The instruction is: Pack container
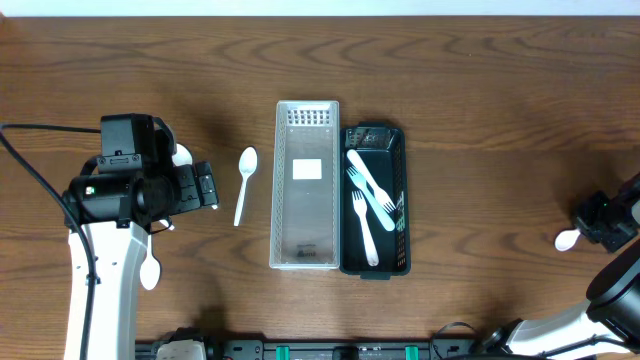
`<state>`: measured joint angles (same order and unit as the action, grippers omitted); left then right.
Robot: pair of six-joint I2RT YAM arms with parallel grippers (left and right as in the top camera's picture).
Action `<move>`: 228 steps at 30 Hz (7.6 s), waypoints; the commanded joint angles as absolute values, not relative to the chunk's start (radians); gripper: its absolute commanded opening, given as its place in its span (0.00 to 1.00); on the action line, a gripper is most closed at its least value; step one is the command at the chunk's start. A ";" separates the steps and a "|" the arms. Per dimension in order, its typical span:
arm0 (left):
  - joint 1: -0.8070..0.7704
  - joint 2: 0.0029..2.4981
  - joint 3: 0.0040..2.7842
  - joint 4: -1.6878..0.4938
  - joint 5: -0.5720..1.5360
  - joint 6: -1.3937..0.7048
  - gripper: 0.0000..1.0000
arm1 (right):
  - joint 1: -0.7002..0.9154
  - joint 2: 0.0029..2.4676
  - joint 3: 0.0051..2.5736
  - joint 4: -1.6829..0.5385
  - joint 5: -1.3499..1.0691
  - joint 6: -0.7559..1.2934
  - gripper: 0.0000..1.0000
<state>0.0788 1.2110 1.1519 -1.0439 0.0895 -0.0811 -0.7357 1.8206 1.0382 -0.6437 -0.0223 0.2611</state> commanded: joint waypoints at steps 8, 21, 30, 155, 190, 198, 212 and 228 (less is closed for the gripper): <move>0.085 1.215 1.161 -1.046 0.074 -0.086 0.98 | -0.505 1.637 1.159 -0.750 -0.157 0.223 0.01; 0.085 1.215 1.161 -1.046 0.074 -0.086 0.98 | 0.201 1.460 1.295 -0.788 -0.081 0.356 0.01; 0.085 1.215 1.161 -1.046 0.074 -0.086 0.98 | 0.492 1.607 1.294 -0.799 0.052 0.416 0.01; -0.089 2.004 1.532 -1.079 0.097 0.043 0.06 | -0.081 1.624 1.325 -0.979 0.010 0.212 0.99; -0.500 1.856 1.563 -1.042 0.092 -0.140 0.55 | -0.081 1.624 1.325 -0.965 0.010 0.211 0.99; -0.429 1.710 1.622 -1.094 -0.090 -0.144 0.72 | -0.081 1.624 1.325 -0.965 0.010 0.207 0.99; 0.113 1.716 1.595 -1.083 0.041 -0.268 0.97 | -0.081 1.624 1.325 -0.965 0.010 0.204 0.99; 0.164 2.112 1.591 -1.068 0.123 -0.256 0.98 | -0.081 1.624 1.325 -0.972 0.010 0.204 0.99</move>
<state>0.1665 2.0918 1.5936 -1.0687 0.0879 -0.2584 -0.0776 1.6169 1.3296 -0.9710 0.0151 0.2184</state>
